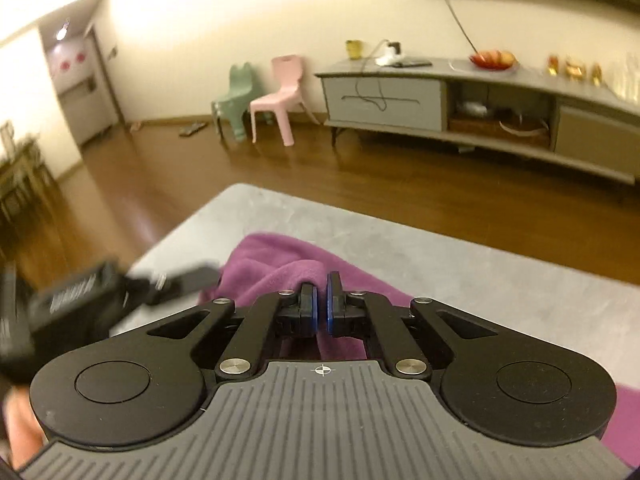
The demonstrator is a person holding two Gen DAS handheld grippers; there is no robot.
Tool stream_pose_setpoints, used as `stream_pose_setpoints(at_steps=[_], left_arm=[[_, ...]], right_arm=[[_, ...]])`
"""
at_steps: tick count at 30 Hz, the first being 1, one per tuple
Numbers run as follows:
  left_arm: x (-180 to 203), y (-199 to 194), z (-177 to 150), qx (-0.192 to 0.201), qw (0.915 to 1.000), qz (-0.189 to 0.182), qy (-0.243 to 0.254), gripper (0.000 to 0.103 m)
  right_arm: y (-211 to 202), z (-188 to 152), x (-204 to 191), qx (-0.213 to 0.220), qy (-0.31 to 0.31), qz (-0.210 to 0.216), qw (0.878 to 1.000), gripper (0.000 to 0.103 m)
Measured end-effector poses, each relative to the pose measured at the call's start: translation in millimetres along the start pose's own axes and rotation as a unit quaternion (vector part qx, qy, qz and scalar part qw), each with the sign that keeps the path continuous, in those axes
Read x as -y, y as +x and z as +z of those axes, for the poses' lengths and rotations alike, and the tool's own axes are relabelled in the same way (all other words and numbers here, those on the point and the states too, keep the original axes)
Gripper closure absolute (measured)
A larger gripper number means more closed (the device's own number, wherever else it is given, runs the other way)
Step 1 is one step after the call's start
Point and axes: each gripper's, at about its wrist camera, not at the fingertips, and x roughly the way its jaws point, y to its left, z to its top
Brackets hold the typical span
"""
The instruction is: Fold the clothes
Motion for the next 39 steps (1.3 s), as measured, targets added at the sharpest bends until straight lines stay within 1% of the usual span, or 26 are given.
stream_pose_setpoints(at_steps=[1,3,6,8,10,13,17,18,19,20,22,24,25,27,28,30,31,32,33,34,35,36,37,38,39], left_arm=[[-3,-2,-2,0.004,0.9997,-0.008,-0.021,0.028],[-7,-1,-7,0.006,0.9984,-0.016,-0.053,0.025],[-15,-5,-14,0.017,0.9943,-0.009,-0.105,0.025],[-21,-10,-18,0.029,0.9903,-0.004,-0.136,0.018],[-25,-12,-22,0.033,0.9859,-0.006,-0.164,0.009],[-27,-2,-24,0.016,0.9828,-0.022,-0.182,0.002],[-38,12,-19,0.01,0.9787,-0.021,-0.204,0.004],[-40,13,-18,0.008,0.9779,-0.019,-0.208,0.015],[-42,13,-17,0.007,0.977,-0.016,-0.212,0.031],[-45,13,-17,0.005,0.9761,-0.014,-0.217,0.039],[-44,9,-11,0.0,0.9772,-0.022,-0.211,0.066],[-36,3,-3,-0.007,0.9808,-0.032,-0.192,0.08],[-29,-2,0,-0.009,0.9846,-0.028,-0.173,0.085],[-9,-19,10,0.001,0.9934,-0.01,-0.115,0.09],[4,-36,16,0.016,0.9967,-0.004,-0.079,0.093],[30,-72,27,0.047,0.9988,0.007,-0.008,0.094],[42,-90,33,0.063,0.9976,0.012,0.028,0.094],[51,-111,41,0.084,0.9945,0.018,0.061,0.094],[52,-135,50,0.108,0.9899,0.037,0.084,0.094],[45,-154,58,0.122,0.984,0.088,0.096,0.092],[30,-164,66,0.123,0.9765,0.151,0.091,0.089],[12,-165,72,0.115,0.9717,0.194,0.07,0.088],[-4,-166,76,0.107,0.9673,0.226,0.044,0.082],[-16,-166,78,0.102,0.9652,0.241,0.012,0.077],[-22,-166,79,0.102,0.9618,0.254,-0.004,0.07]], right_arm=[[-1,-1,4,0.001,0.008,-0.001,1.0,0.103],[-2,-5,10,0.002,0.021,0.001,1.0,0.103],[-2,-12,16,0.002,0.036,-0.001,0.999,0.103],[0,-12,19,0.007,0.045,-0.003,0.999,0.103],[1,-10,19,0.01,0.053,0.007,0.999,0.103],[-2,-12,16,0.015,0.06,0.027,0.998,0.103],[-19,-29,-4,0.015,0.048,0.071,0.996,0.103],[-24,-34,-8,0.015,0.045,0.082,0.996,0.103],[-29,-39,-12,0.015,0.043,0.09,0.995,0.103],[-34,-44,-15,0.015,0.041,0.096,0.994,0.103],[-43,-53,-20,0.015,0.037,0.106,0.994,0.103],[-52,-60,-25,0.015,0.032,0.11,0.993,0.103],[-56,-64,-27,0.016,0.029,0.112,0.993,0.103],[-64,-70,-32,0.013,0.027,0.127,0.991,0.103],[-68,-73,-36,0.011,0.025,0.136,0.99,0.103],[-77,-81,-42,0.003,0.016,0.159,0.987,0.101],[-83,-86,-43,0.0,0.013,0.173,0.985,0.09],[-90,-91,-44,-0.004,0.009,0.188,0.982,0.079],[-100,-98,-44,-0.005,0.004,0.197,0.98,0.072],[-111,-108,-40,-0.007,-0.003,0.199,0.98,0.061],[-122,-119,-35,-0.011,-0.01,0.198,0.98,0.057],[-132,-131,-29,-0.019,-0.019,0.187,0.982,0.055],[-141,-145,-21,-0.03,-0.029,0.168,0.985,0.053],[-150,-159,-12,-0.044,-0.04,0.142,0.988,0.052],[-159,-174,-2,-0.059,-0.054,0.102,0.992,0.051]])
